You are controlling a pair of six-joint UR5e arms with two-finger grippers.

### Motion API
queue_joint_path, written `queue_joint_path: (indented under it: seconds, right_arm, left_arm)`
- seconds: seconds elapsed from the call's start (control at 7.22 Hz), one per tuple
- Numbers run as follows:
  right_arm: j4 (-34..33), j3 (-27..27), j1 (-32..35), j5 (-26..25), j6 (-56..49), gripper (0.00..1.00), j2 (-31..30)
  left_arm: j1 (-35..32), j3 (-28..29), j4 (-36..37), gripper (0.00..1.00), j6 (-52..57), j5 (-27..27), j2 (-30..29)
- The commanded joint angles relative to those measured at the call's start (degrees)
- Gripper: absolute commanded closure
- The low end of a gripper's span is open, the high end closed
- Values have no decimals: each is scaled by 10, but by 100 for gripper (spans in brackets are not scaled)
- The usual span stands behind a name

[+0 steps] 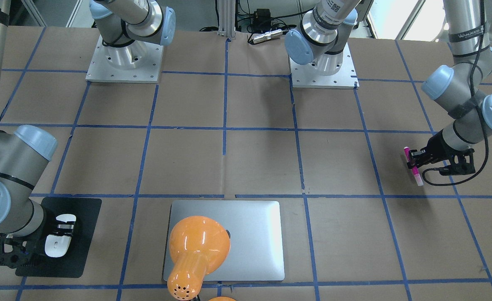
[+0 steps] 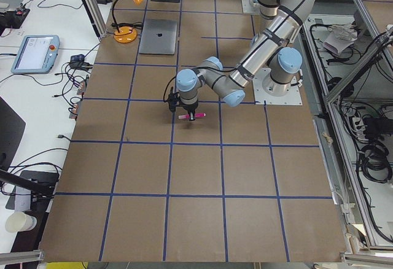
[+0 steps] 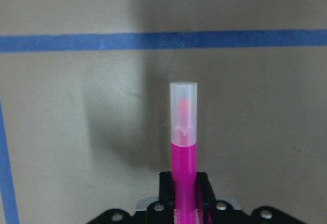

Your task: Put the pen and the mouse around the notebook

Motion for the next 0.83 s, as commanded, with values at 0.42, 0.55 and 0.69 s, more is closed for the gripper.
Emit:
queue_joint_path:
  seconds: [0.42, 0.55, 0.69]
  right_arm:
    - [179, -71, 57, 22, 21, 0, -119]
    - [219, -61, 70, 30, 32, 0, -164]
    - [261, -48, 74, 43, 32, 0, -215]
  left_arm:
    - [-280, 17, -73, 100, -626, -40, 62]
    - [-347, 24, -62, 100, -726, -38, 65]
    - [-414, 36, -61, 100, -853, -34, 51]
